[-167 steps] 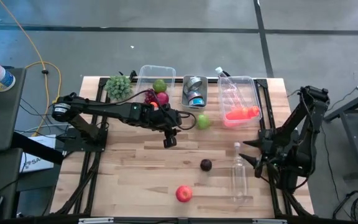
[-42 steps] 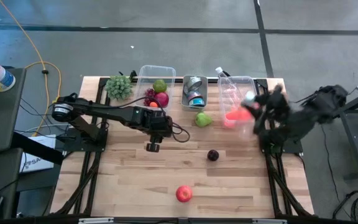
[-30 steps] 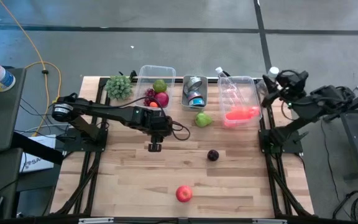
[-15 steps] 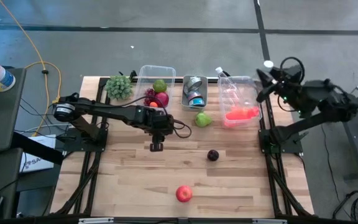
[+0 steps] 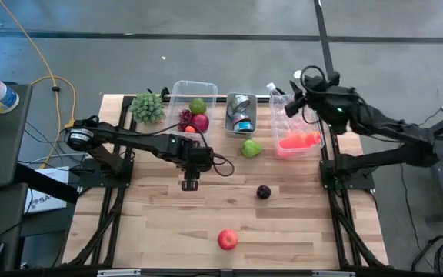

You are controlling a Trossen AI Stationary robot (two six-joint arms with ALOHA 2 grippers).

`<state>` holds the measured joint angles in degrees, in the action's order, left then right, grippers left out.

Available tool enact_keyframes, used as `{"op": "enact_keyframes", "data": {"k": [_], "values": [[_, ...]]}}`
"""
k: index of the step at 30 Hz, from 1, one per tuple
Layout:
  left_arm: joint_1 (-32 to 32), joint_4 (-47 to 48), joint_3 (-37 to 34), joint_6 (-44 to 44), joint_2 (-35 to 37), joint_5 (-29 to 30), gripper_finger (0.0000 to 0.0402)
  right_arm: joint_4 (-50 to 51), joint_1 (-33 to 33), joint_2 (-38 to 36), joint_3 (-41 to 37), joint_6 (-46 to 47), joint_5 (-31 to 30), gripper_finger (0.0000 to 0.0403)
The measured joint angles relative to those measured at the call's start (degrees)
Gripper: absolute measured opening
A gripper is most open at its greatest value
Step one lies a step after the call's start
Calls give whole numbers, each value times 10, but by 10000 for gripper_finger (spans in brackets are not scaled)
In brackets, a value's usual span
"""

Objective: Pick & Place Food Item
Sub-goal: Put the transparent water bottle into the right transparent bin

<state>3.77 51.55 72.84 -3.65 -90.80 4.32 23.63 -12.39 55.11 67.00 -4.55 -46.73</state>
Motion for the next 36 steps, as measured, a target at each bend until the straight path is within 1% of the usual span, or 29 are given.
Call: {"op": "enact_keyframes", "data": {"k": [3,4,8,13,15,18,21,25,31,33,36], "values": [[5,5,0,-3,0,0,127,-6,-34,3,-15,23,-18,127],[7,6,0,-3,0,0,127,-10,-44,2,-22,36,-14,127],[14,2,-10,5,0,0,127,-55,-97,6,-66,67,40,127],[14,-4,-28,12,0,-1,127,-76,-147,2,-109,101,48,129],[14,-5,-32,17,0,-1,127,-63,-157,5,-122,121,55,129],[12,-7,-34,20,0,-1,127,-40,-157,10,-129,134,81,130],[12,-8,-34,24,0,-1,127,-76,-156,5,-121,141,129,128],[9,-8,-34,28,0,-1,127,-75,-157,6,-122,147,147,127],[3,-10,-34,37,0,-1,127,-87,-147,7,-122,189,258,126],[3,-13,-34,37,0,0,127,-90,-137,6,-127,198,273,127],[3,-19,-36,37,0,0,127,-105,-120,7,-159,226,258,129]]}}
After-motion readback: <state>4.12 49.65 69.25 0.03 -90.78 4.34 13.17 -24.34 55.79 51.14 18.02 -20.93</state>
